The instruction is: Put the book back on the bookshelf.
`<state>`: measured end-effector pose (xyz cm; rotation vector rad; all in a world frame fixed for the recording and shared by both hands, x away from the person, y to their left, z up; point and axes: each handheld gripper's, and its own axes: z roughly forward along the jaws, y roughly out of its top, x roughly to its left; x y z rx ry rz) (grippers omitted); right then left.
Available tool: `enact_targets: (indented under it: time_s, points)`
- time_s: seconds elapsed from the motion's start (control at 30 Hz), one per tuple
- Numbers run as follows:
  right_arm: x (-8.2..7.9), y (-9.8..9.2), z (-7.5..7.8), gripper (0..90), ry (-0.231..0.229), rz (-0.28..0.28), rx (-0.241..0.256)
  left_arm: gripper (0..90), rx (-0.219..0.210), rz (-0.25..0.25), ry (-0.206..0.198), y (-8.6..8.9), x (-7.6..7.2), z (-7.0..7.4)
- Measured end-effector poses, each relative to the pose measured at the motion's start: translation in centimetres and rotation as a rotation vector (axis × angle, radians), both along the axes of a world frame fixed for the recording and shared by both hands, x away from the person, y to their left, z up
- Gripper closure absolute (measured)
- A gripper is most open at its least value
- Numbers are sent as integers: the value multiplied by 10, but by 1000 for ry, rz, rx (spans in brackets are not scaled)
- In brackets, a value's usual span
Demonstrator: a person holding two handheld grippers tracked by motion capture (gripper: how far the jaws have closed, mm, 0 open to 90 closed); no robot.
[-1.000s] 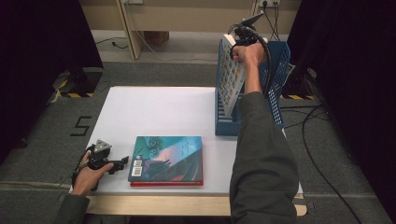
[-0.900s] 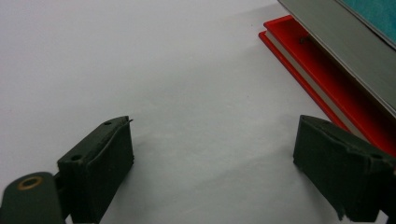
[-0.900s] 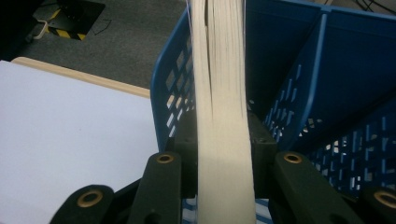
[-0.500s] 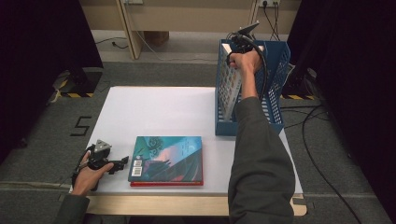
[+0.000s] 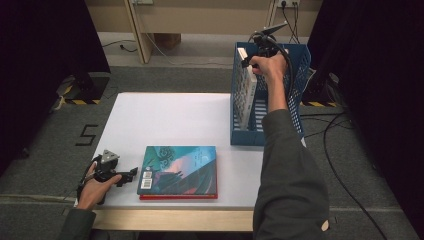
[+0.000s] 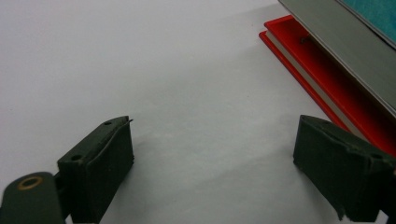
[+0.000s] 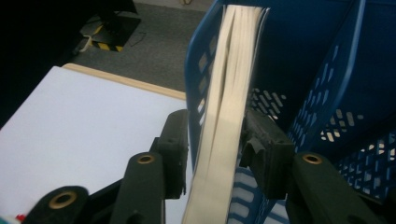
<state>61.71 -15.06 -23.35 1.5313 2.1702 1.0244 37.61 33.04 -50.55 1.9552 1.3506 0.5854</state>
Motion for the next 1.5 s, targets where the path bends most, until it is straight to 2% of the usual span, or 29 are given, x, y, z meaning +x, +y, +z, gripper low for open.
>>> enact_targets:
  time_s: [0.17,0.3,0.43,0.57,0.67,0.8,1.07,1.23,1.4,1.5]
  points:
    - [-18,-8,-3,567,-10,44,5,110,0,1,0,0,0,0]
    - [-36,-12,-6,552,-24,104,-13,110,1,2,0,0,0,0]
    - [-49,-16,-13,551,-24,140,-26,110,2,3,1,0,0,0]
    - [-55,-18,-27,557,3,159,-48,110,1,5,1,0,0,0]
    - [-56,-15,-37,590,0,169,-57,110,1,5,2,0,0,0]
    - [-55,-7,-37,610,-6,186,-49,109,0,5,2,0,0,0]
    - [-42,6,-38,617,-23,130,-38,109,-1,4,2,0,0,0]
    - [-39,10,-37,598,-19,126,-34,109,-1,4,2,0,0,0]
    - [-41,14,-41,529,-11,150,-23,109,-2,4,2,0,0,0]
    - [-43,10,-43,508,-7,161,8,109,-1,4,3,0,0,0]
